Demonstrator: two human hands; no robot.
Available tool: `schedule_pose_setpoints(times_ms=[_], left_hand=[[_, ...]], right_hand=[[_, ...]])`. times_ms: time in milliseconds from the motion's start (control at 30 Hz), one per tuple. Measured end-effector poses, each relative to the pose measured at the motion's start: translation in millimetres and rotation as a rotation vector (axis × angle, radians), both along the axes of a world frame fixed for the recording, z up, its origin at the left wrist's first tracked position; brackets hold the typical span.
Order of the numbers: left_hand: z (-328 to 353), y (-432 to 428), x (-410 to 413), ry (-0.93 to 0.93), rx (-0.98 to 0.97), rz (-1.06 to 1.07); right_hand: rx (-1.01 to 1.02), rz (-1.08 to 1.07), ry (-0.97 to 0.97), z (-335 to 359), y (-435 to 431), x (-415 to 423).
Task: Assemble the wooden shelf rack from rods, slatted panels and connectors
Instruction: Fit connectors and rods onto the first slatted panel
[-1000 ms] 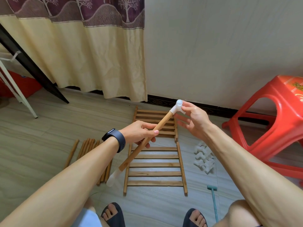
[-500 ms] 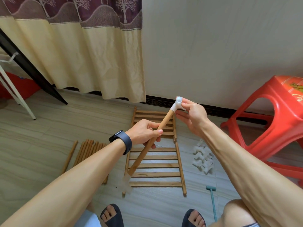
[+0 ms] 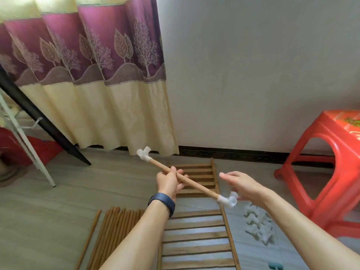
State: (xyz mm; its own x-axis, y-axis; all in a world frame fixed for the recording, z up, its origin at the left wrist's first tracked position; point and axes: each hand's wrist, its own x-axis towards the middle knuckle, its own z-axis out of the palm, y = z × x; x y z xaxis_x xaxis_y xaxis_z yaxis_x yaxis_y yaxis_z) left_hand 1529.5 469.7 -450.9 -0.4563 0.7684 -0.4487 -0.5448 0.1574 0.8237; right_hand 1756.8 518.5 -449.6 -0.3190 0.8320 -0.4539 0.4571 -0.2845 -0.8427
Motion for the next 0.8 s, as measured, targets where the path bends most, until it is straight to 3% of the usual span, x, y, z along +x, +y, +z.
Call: schedule_pose_setpoints(times_ms=[67, 233, 433, 700, 800], left_hand=[[-18.4, -4.3, 8.6, -0.093, -0.01, 0.055], [-94.9, -25.3, 40.9, -0.23, -0.143, 0.127], [-192.1, -67.7, 80.8, -0.311, -0.295, 0.115], [-250.9, -91.9, 61.8, -0.41, -0.372, 0.122], [-261.9, -101.7, 43.7, -0.409, -0.395, 0.242]], right_hand=[[-0.051, -0.027, 0.013, -21.7, -8.8, 18.4], [-0.265, -0.259, 0.343, -94.5, -38.9, 56.4], [-0.385, -0.441, 0.442, -180.6, -87.3, 68.8], [-0.474, -0.506, 0.337, -263.2, -120.7, 76.0], [-0.482, -0.471, 0.29, -275.2, -116.9, 80.9]])
